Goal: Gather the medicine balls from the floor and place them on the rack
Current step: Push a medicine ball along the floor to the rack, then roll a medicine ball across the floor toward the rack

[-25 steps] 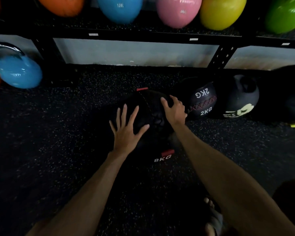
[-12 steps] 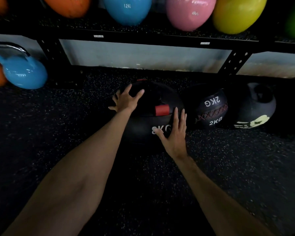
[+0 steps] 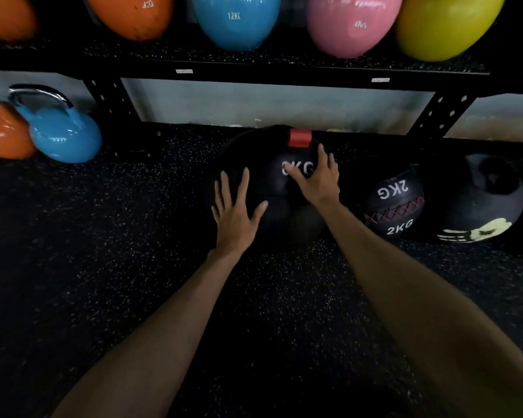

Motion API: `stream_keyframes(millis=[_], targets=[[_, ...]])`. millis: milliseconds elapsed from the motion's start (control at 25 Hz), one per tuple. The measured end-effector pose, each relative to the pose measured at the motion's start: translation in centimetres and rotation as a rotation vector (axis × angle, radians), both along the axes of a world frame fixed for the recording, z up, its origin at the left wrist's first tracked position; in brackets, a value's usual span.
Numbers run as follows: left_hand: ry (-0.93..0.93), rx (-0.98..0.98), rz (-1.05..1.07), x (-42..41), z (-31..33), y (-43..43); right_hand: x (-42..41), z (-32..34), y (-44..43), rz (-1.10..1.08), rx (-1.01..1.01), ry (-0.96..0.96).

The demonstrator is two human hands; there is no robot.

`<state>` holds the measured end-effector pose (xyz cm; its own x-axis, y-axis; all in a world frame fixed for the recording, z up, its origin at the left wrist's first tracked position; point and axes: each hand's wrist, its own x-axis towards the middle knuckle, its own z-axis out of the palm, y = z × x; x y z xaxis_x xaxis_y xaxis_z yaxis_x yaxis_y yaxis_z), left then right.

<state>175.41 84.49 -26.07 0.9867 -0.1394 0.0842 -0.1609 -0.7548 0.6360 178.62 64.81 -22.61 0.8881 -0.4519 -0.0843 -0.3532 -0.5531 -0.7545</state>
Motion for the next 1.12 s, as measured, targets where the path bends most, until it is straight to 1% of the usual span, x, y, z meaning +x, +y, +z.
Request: stream_keyframes(millis=[80, 200, 320, 480, 520, 600, 680, 760, 800, 880, 960, 1040, 1120], targets=[[0.068, 0.021, 0.017, 2.6, 1.4, -0.7, 1.1, -0.1, -0.5, -0.014, 0.013, -0.062], [0.151, 0.078, 0.046, 6.9, 3.3, -1.9, -0.5, -2.9, -0.8, 0.041, -0.029, -0.201], [0.224, 0.114, 0.060, 10.2, 4.5, -3.1, -0.5, -4.8, -1.3, 0.037, -0.020, -0.236], [0.205, 0.146, 0.089, 10.6, 4.3, -4.4, 0.9, -4.9, -2.1, 0.046, -0.025, -0.221], [0.222, 0.161, 0.088, 10.0, 4.4, -4.4, 0.4, -4.6, -2.1, 0.065, -0.023, -0.188], [0.265, 0.141, 0.078, 8.3, 6.0, -3.8, -1.5, -2.7, -2.0, 0.101, -0.013, -0.033], [0.254, 0.056, 0.074, 5.7, 9.2, -2.5, -4.4, 0.9, -1.4, 0.138, -0.060, 0.159], [0.238, 0.030, 0.088, 2.2, 13.4, -0.7, -8.0, 6.1, -0.7, 0.181, -0.096, 0.249], [0.258, 0.068, 0.083, 0.0, 15.6, 0.2, -10.1, 8.8, -0.1, 0.200, -0.111, 0.263], [0.364, 0.190, 0.029, -5.5, 21.4, 2.6, -15.3, 15.9, 1.8, 0.241, -0.107, 0.320], [0.508, 0.287, -0.043, -12.4, 27.6, 5.3, -21.4, 23.6, 4.4, 0.288, -0.081, 0.396], [0.641, 0.342, -0.123, -19.3, 33.7, 8.1, -27.5, 30.7, 7.0, 0.328, -0.048, 0.465], [0.744, 0.354, -0.174, -25.4, 38.6, 11.0, -33.4, 36.1, 9.3, 0.375, -0.015, 0.561]])
